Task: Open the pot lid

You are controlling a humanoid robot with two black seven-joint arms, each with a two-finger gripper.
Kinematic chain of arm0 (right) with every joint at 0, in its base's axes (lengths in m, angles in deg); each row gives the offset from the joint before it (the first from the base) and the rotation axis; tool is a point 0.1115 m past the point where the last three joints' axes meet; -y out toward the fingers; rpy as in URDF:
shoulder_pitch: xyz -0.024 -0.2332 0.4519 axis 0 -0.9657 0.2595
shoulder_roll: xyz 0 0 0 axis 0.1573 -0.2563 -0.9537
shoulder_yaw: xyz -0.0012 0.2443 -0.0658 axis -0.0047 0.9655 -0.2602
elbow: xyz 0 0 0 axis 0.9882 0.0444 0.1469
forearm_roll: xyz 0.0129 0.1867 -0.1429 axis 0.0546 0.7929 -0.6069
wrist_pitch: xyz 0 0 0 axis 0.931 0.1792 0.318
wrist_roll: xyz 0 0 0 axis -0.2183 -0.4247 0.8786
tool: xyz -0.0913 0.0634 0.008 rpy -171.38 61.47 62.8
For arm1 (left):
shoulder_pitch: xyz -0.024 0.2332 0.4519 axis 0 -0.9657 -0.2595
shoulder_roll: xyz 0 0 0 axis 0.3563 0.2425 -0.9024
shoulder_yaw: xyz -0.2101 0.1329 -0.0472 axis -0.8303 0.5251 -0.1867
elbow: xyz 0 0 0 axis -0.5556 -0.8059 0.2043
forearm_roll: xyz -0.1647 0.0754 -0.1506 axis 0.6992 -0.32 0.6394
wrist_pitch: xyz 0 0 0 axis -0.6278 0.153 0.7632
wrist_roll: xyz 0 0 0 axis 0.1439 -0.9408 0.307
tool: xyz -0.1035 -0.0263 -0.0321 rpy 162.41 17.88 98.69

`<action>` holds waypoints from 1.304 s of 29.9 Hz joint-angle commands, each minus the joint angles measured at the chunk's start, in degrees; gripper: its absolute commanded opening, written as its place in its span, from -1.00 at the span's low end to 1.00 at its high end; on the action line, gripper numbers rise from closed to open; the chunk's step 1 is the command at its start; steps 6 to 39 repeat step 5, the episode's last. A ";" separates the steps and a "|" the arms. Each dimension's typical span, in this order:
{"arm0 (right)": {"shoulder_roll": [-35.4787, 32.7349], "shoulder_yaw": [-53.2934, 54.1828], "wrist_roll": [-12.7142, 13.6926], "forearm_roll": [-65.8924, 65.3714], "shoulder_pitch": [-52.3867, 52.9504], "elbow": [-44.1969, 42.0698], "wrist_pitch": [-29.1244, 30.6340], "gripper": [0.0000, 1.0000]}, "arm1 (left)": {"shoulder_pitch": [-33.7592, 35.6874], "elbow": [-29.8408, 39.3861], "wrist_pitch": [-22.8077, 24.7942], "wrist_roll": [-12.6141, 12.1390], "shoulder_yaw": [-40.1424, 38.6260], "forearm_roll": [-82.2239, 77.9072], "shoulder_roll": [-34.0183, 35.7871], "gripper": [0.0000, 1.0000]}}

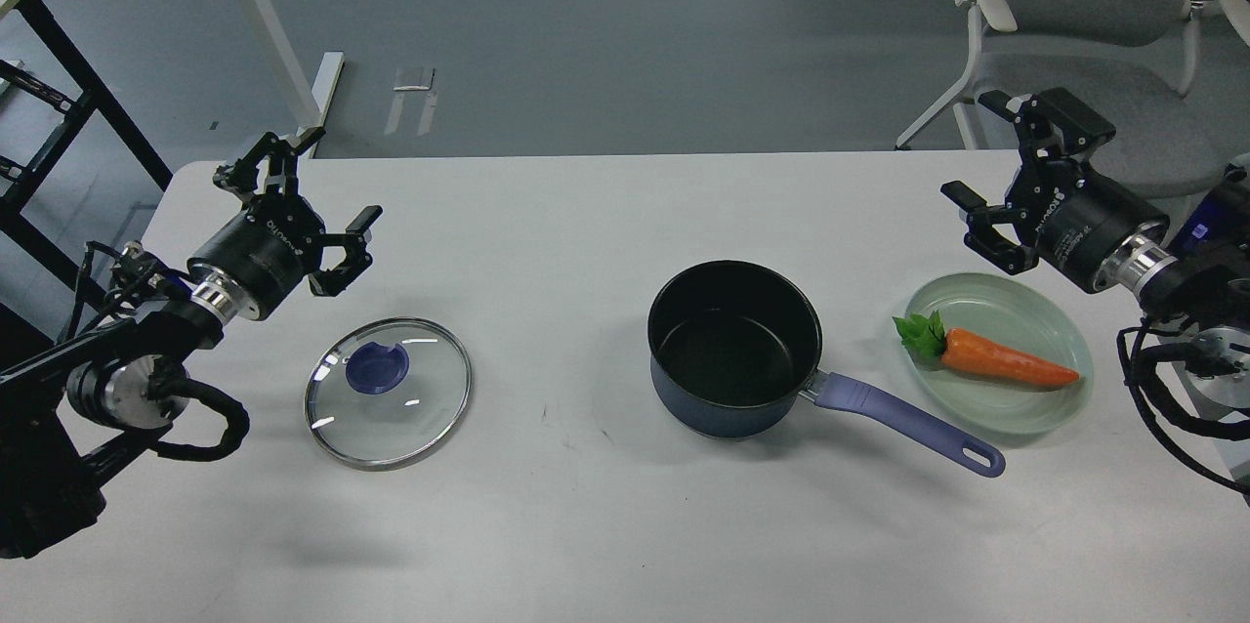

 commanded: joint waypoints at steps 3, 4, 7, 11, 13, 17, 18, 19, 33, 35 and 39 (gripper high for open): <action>0.66 0.05 -0.01 0.06 -0.63 0.00 0.37 0.99 | -0.80 -1.90 1.70 -1.11 -1.02 0.07 -1.14 0.98; 0.66 0.05 -0.01 0.14 -0.72 -0.09 0.37 0.99 | -0.80 -1.90 1.87 -1.20 -1.02 0.16 -1.14 0.98; 0.66 0.05 -0.01 0.15 -0.90 0.00 0.37 0.99 | -0.80 -1.90 1.96 -1.20 -1.02 0.08 -1.14 0.98; 0.66 0.05 -0.01 0.15 -0.90 0.00 0.37 0.99 | -0.80 -1.90 1.96 -1.20 -1.02 0.08 -1.14 0.98; 0.66 0.05 -0.01 0.15 -0.90 0.00 0.37 0.99 | -0.80 -1.90 1.96 -1.20 -1.02 0.08 -1.14 0.98; 0.66 0.05 -0.01 0.15 -0.90 0.00 0.37 0.99 | -0.80 -1.90 1.96 -1.20 -1.02 0.08 -1.14 0.98; 0.66 0.05 -0.01 0.15 -0.90 0.00 0.37 0.99 | -0.80 -1.90 1.96 -1.20 -1.02 0.08 -1.14 0.98; 0.66 0.05 -0.01 0.15 -0.90 0.00 0.37 0.99 | -0.80 -1.90 1.96 -1.20 -1.02 0.08 -1.14 0.98; 0.66 0.05 -0.01 0.15 -0.90 0.00 0.37 0.99 | -0.80 -1.90 1.96 -1.20 -1.02 0.08 -1.14 0.98; 0.66 0.05 -0.01 0.15 -0.90 0.00 0.37 0.99 | -0.80 -1.90 1.96 -1.20 -1.02 0.08 -1.14 0.98; 0.66 0.05 -0.01 0.15 -0.90 0.00 0.37 0.99 | -0.80 -1.90 1.96 -1.20 -1.02 0.08 -1.14 0.98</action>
